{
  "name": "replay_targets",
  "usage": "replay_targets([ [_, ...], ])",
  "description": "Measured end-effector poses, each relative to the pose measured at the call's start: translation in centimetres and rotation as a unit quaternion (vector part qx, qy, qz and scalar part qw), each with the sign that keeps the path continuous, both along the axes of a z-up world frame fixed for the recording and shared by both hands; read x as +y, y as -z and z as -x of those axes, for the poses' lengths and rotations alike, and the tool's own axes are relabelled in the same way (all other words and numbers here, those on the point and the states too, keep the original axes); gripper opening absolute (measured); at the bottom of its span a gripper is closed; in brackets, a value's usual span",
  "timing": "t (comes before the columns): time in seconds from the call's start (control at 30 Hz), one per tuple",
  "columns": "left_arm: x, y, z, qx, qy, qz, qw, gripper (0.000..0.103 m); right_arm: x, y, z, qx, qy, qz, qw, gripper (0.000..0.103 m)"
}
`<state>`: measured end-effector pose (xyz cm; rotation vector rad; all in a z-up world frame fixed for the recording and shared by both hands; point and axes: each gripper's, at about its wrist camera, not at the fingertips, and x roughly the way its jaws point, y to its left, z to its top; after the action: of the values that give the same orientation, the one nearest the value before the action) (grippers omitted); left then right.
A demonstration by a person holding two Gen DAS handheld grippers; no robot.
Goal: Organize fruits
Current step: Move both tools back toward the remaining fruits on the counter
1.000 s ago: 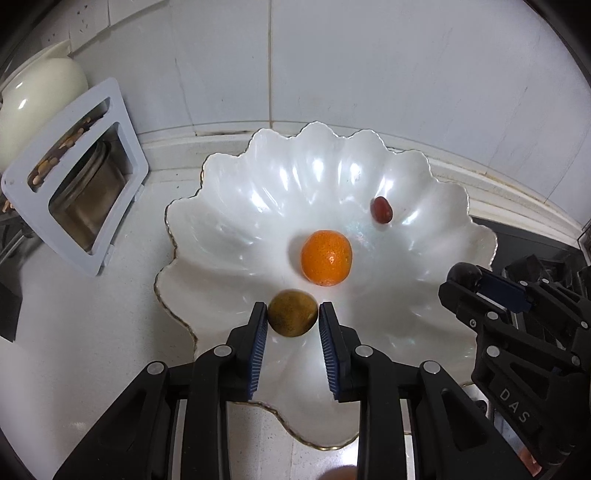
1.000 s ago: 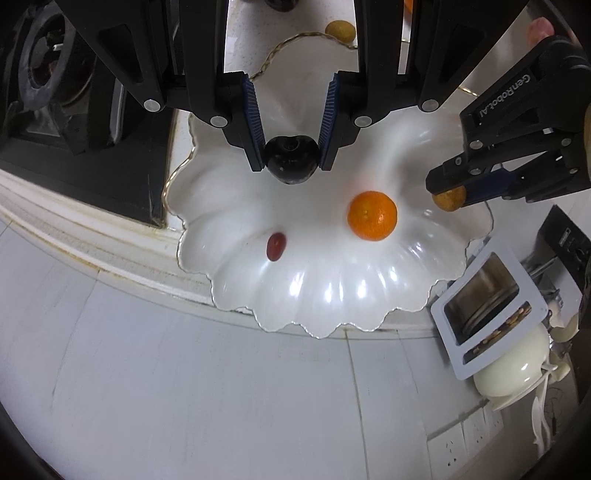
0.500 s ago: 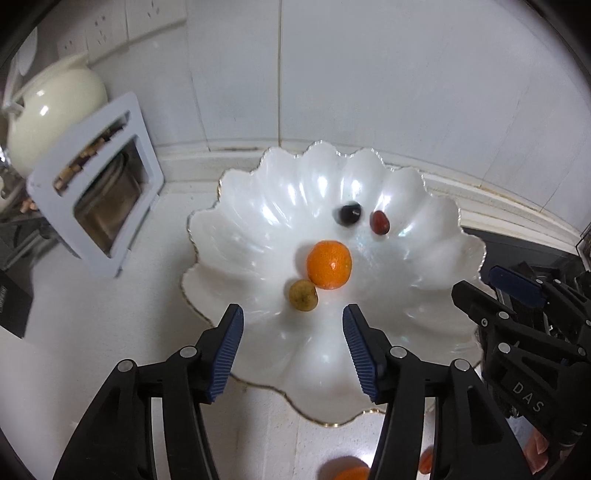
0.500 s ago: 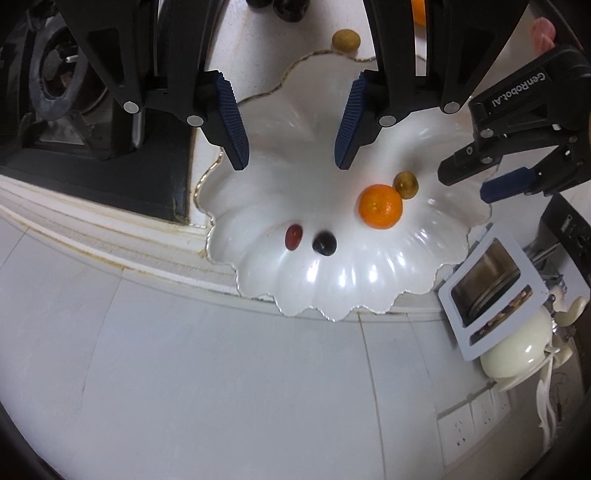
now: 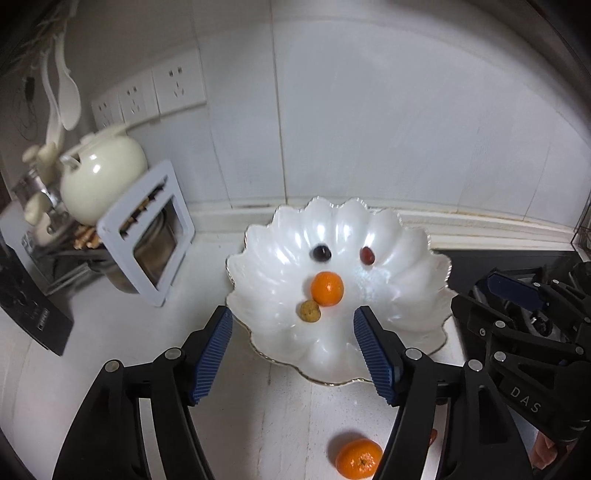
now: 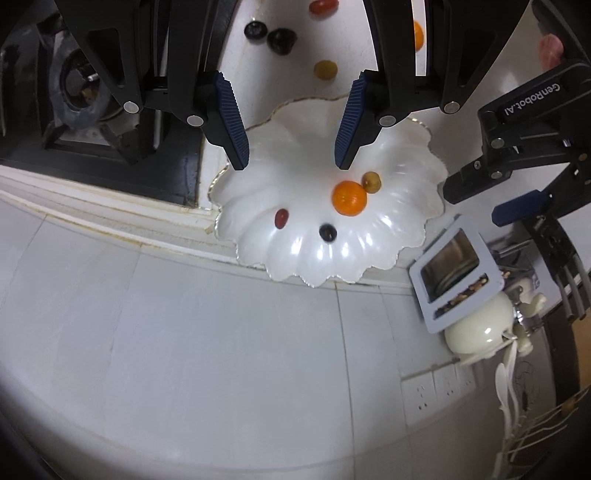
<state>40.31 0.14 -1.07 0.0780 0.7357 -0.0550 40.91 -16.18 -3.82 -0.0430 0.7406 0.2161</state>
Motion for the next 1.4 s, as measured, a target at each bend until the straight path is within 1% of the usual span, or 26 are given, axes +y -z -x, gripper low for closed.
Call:
replay_targets([
  [0.2, 0.1, -1.8, 3.0, -0.028, 0.010, 0.010, 0.9995, 0.069, -0.6, -2.1, 3.1, -0.038, 0.007, 0.005, 0.999, 0.050],
  [0.37, 0.2, -3.0, 5.5, -0.053, 0.010, 0.021, 0.9983, 0.070, -1.2, -3.6, 5.5, -0.063, 0.013, -0.002, 0.998, 0.050],
  [0.57, -0.3, -3.9, 8.0, -0.069, 0.027, 0.013, 0.9972, 0.071, -1.4, -4.3, 8.0, -0.078, 0.008, -0.007, 0.997, 0.050],
  [0.73, -0.9, -3.6, 10.0, -0.074, 0.038, 0.002, 0.9965, 0.072, -1.8, -3.7, 9.9, -0.084, 0.009, 0.003, 0.996, 0.050],
  [0.9, -1.3, -2.7, 11.2, -0.074, 0.042, -0.011, 0.9963, 0.072, -2.3, -2.5, 11.1, -0.072, 0.009, 0.008, 0.997, 0.050],
  [1.13, -1.3, -1.2, 12.2, -0.059, 0.042, -0.004, 0.9973, 0.072, -2.9, -0.9, 12.4, -0.054, 0.015, 0.007, 0.998, 0.050],
  [1.23, -1.4, -0.5, 12.4, -0.053, 0.041, -0.007, 0.9977, 0.072, -2.9, -0.1, 12.9, -0.053, 0.016, 0.016, 0.998, 0.050],
  [1.4, -1.6, 0.9, 12.6, -0.031, 0.043, -0.005, 0.9986, 0.072, -2.8, 1.0, 13.3, -0.045, 0.011, 0.023, 0.999, 0.050],
])
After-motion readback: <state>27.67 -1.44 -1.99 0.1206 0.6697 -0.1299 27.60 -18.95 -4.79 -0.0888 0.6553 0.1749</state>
